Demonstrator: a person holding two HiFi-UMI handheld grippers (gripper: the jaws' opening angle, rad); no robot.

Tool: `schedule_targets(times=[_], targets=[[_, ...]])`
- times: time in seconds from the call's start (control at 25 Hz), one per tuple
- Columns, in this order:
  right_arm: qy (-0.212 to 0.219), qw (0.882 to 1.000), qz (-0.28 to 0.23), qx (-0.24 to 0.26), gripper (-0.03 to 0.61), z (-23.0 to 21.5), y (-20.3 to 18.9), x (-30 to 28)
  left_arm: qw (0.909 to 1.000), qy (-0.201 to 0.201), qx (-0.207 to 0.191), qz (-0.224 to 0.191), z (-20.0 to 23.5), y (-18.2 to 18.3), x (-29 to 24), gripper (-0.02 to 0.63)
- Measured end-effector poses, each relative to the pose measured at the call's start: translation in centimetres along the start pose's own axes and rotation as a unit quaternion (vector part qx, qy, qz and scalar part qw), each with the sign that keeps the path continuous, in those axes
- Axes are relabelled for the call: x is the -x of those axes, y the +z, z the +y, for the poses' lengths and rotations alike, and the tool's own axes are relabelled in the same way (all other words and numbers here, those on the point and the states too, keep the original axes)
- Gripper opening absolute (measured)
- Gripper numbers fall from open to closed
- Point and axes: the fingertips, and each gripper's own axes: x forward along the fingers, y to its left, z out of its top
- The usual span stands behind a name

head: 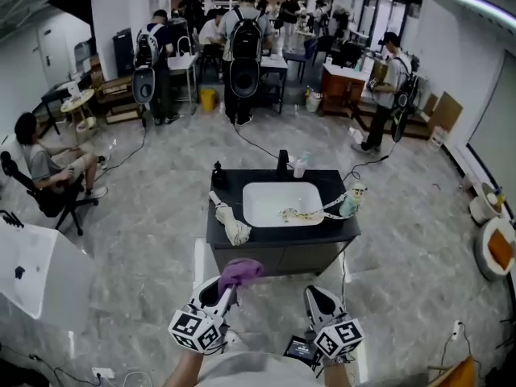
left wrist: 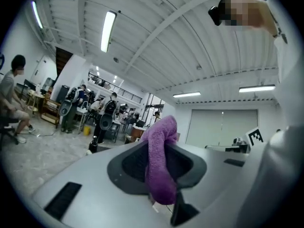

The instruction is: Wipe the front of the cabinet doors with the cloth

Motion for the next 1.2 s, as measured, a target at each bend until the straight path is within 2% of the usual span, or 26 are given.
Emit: schedule_targets(times=[0.12,0.24,0.32,0.44,0.52,0.72,0.8,0.92,1.12,1.2], targets=[[0.018,1.000,0.019,0.004,0.026,1.9,-1.2,3.7,0.9989,0.030,0.028,0.023,-2.7,-1.7,5.0,0.089],[0.045,0.998,0.040,-0.001,0.026,3.2,-3.8,5.8,0.9987,0.045,0.008,0.025,-4.9,-2.1,8.6,0.089],[0.058,0.997,0.050,-0.008,0.026,4.1,-5.1,6.8,0.9972,0.071,0.008,0.021,-5.2,-2.5,10.6,0.089],[0.061,0.997,0.038,-0.016,0.026,5.1,-5.1,8.4,0.9943,0.091,0.052,0.018,-5.3,-3.6,11.9,0.089],[0.050,0.998,0.023,-0.009,0.026,5.5,-4.5,9.4,0.9949,0.073,0.066,0.022,-5.9,-3.9,11.6,0.089],[-0.008,1.000,0.008,0.024,0.026,6.6,-3.7,11.9,0.9996,-0.024,0.005,0.015,-8.5,-1.8,10.0,0.089],[-0.035,0.999,0.013,0.033,0.026,7.8,-4.5,12.6,0.9983,-0.057,0.001,0.009,-8.2,-1.1,10.8,0.089],[-0.075,0.997,0.019,0.027,0.026,11.3,-5.8,12.2,0.9965,-0.081,0.013,0.018,-5.2,-1.0,13.7,0.089],[-0.119,0.992,-0.010,-0.032,0.026,20.7,-8.2,10.1,0.9937,-0.091,-0.013,0.064,2.3,-1.7,21.7,0.089],[-0.126,0.991,-0.007,-0.046,0.026,24.4,-9.2,9.4,0.9918,-0.094,-0.008,0.086,4.7,-2.6,24.5,0.089]])
